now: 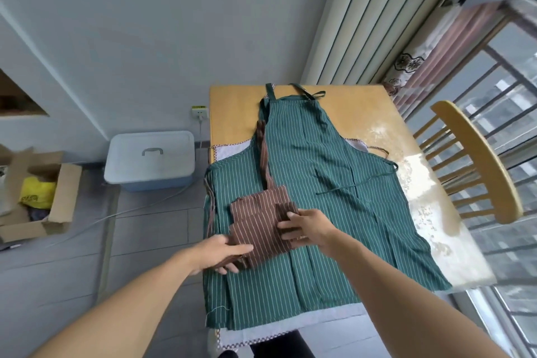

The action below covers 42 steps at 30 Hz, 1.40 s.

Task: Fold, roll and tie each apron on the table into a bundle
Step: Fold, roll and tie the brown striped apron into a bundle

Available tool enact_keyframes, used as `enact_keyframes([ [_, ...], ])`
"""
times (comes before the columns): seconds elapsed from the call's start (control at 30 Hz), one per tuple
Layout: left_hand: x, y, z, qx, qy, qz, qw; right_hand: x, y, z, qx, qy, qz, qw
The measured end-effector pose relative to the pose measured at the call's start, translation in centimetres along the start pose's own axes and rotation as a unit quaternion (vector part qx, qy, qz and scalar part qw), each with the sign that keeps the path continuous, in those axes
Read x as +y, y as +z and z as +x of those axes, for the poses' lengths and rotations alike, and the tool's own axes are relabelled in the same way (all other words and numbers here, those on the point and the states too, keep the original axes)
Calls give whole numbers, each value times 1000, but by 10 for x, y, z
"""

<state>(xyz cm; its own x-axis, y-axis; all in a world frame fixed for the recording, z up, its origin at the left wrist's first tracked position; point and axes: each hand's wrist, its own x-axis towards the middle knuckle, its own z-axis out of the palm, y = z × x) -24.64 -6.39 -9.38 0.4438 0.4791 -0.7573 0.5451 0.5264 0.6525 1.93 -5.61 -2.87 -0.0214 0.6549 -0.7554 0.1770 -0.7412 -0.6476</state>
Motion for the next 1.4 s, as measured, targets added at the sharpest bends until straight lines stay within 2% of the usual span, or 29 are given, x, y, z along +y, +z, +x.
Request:
enact_keyframes([
  [0.1, -15, -14, 0, 15, -14, 110, 994, -1, 1, 25, 92, -40, -230, 968],
  [0.17, -25, -28, -4, 30, -18, 155, 987, 1, 1, 44, 139, -73, -294, 943],
  [0.23, -32, -43, -10, 57, -28, 181, 982, 0, -1, 63, 127, -101, -279, 947],
  [0.3, -46, -65, -16, 87, -65, 187, 976, -3, -5, 77, 73, -105, -268, 955],
  [0.43, -94, -113, -25, 223, -164, 174, 945, -1, -7, 95, 52, -118, -280, 951],
  [0.5, -91, -116, -25, 319, -144, 161, 923, 1, -3, 102, 47, -121, -281, 951],
  [0.6, -38, -89, -11, 422, -14, 157, 893, -2, 1, 108, 64, -102, -278, 953],
  [0.67, -3, -64, 9, 402, 58, 168, 898, -5, 3, 112, 72, -76, -275, 956],
  [0.77, 34, -29, 44, 326, 95, 202, 919, -6, 6, 119, 83, -51, -269, 958],
  [0.87, 48, -19, 73, 311, 73, 232, 919, -6, 8, 120, 97, -28, -258, 961],
  [1.0, 49, -37, 93, 333, 19, 155, 930, -7, 7, 125, 95, -18, -248, 964],
  [1.27, 47, -58, 104, 320, -1, 100, 942, -17, 9, 132, 95, 39, -250, 963],
  [1.4, 47, -64, 107, 297, 19, 100, 949, -6, 12, 122, 71, 11, -294, 953],
])
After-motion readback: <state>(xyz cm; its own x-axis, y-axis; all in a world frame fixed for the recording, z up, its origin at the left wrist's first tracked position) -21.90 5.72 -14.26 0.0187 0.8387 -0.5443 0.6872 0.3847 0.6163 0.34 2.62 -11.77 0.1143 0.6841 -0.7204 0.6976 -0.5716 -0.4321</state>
